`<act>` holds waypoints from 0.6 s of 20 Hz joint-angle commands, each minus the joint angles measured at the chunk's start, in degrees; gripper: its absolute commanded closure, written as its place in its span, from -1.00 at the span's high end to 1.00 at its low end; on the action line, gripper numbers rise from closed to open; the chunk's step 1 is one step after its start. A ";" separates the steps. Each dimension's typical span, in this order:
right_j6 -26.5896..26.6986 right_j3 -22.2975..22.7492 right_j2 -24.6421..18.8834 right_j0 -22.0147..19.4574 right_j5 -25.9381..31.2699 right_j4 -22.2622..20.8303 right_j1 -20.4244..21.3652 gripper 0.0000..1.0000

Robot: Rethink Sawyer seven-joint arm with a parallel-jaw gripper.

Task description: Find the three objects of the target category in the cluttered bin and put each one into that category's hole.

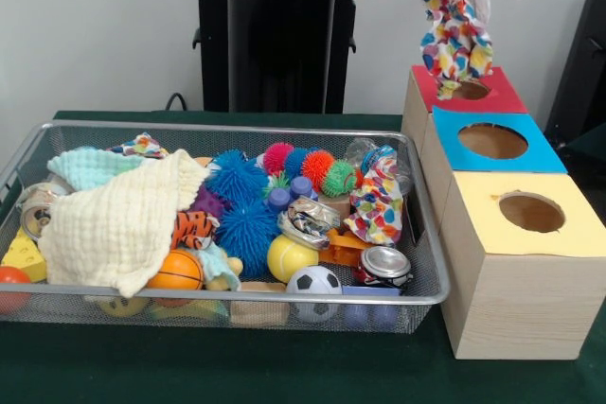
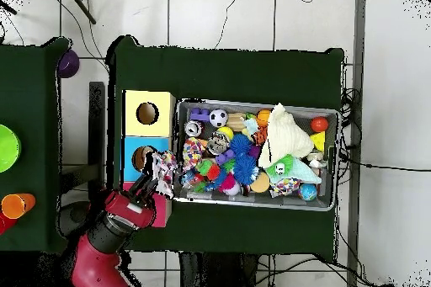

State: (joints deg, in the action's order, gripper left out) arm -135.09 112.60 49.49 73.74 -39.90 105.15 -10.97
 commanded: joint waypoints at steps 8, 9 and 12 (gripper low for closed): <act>17.89 -12.65 -22.35 -6.57 -17.74 2.85 5.04 -1.00; 17.88 -12.85 -23.00 -6.92 -18.75 2.80 5.31 -1.00; 17.50 -13.50 -25.06 -8.02 -21.53 2.62 6.04 -1.00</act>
State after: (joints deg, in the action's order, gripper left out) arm -134.00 108.91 39.34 69.02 -53.90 106.12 -7.02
